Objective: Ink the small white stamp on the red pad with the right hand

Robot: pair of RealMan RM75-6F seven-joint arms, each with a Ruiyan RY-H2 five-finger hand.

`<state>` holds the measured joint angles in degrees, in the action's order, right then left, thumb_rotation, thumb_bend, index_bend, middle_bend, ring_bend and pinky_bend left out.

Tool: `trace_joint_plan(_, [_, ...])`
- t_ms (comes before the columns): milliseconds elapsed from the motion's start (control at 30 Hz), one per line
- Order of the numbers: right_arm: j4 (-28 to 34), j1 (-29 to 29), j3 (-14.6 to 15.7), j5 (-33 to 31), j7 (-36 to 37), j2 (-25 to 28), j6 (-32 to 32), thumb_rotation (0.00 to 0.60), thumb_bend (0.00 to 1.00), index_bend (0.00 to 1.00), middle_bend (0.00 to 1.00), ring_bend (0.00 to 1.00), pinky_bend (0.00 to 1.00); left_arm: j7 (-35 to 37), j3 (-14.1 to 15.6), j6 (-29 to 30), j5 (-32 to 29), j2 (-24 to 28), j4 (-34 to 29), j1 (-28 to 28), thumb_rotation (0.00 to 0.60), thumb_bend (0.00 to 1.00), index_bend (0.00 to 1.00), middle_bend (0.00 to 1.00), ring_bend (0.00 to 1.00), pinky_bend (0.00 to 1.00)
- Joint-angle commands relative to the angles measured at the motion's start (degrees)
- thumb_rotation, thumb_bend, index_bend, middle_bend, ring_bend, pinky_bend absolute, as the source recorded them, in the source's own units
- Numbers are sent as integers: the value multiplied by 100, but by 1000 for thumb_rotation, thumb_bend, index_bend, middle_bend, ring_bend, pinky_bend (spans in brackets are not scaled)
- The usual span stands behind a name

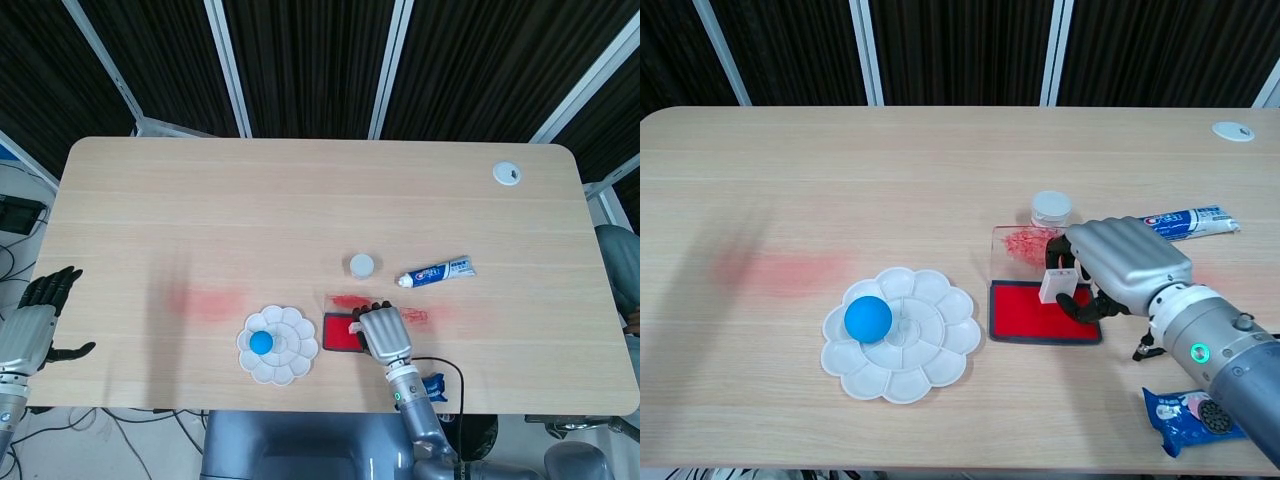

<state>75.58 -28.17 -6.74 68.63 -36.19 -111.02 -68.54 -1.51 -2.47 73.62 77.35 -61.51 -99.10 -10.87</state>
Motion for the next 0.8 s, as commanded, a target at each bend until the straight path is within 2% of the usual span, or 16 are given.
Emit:
trace_joint_plan(33, [31, -6, -14, 48, 5, 22, -26, 600, 630, 773, 611, 475, 438, 10, -3, 0, -9, 7, -9, 3, 600, 0, 0, 0, 0, 0])
trace_joint_plan(400, [656, 5, -91, 344, -44, 372, -289, 600, 630, 773, 611, 475, 438, -6, 7, 11, -6, 5, -31, 13, 600, 0, 0, 0, 0, 0])
trace_joint_plan(800, [1102, 255, -99, 350, 141, 1242, -471, 600, 630, 772, 605, 475, 438, -73, -9, 44, -51, -43, -28, 26, 600, 0, 0, 0, 0, 0])
